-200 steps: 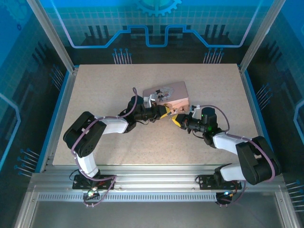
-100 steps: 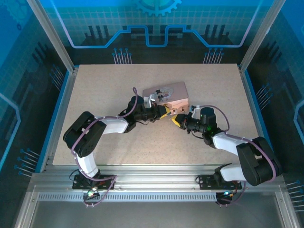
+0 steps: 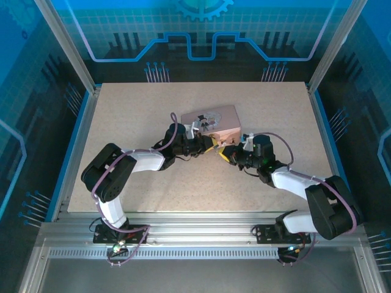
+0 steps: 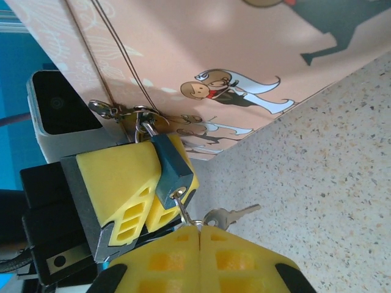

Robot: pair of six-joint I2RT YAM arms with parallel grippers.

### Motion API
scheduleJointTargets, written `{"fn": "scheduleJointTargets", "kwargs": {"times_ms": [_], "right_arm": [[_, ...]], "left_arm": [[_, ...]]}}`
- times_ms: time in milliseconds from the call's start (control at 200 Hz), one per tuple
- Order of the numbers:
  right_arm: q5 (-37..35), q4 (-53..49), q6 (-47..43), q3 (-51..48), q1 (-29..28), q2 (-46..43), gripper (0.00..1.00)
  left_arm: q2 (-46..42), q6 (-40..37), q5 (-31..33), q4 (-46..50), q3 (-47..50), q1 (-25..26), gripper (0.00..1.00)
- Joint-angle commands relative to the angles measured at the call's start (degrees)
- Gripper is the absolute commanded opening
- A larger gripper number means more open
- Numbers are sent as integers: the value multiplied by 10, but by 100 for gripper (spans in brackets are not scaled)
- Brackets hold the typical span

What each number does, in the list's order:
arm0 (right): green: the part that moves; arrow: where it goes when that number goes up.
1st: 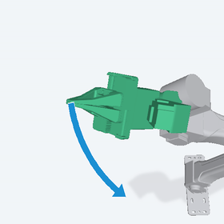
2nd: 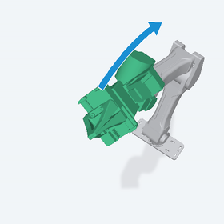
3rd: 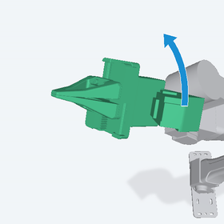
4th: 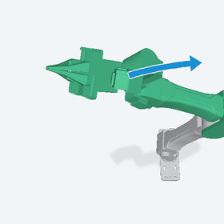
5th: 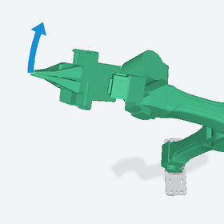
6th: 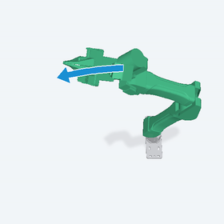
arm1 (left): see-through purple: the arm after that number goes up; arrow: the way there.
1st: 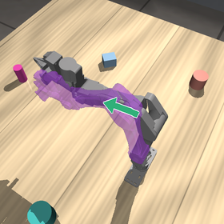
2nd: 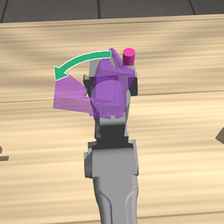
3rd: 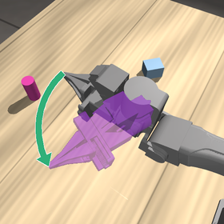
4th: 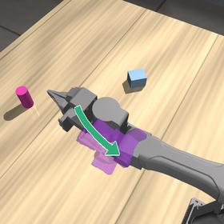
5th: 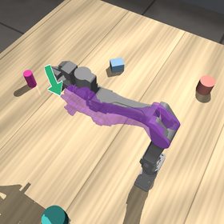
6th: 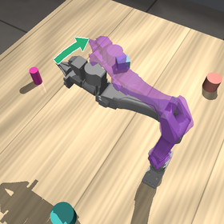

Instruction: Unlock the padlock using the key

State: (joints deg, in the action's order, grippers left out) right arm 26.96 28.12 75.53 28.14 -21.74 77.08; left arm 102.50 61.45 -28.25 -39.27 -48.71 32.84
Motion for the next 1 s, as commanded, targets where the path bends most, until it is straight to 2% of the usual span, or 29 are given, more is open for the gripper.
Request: {"fn": "scheduleJointTargets", "kwargs": {"times_ms": [0,175,380,555,660,841,916,991], "right_arm": [[-50,84,-14,69,-22,26,0],[-75,179,8,70,-33,64,0],[-78,204,-12,77,-42,58,0],[-77,181,-25,80,-40,47,0],[-64,184,24,84,-32,65,0],[-45,272,112,83,-31,104,0],[-45,257,98,90,-35,94,0],[-58,185,49,101,-40,63,0]], "left_arm": [[-9,7,-119,0,-18,59,1],[-13,9,-122,0,-16,64,1],[-12,9,-131,-1,-15,67,1],[-9,9,-141,-2,-17,68,1],[-7,8,-147,-7,-19,70,0],[-12,2,-152,0,-19,71,0],[-11,-3,-153,6,-18,71,0],[-10,-5,-154,8,-18,72,0]]}}
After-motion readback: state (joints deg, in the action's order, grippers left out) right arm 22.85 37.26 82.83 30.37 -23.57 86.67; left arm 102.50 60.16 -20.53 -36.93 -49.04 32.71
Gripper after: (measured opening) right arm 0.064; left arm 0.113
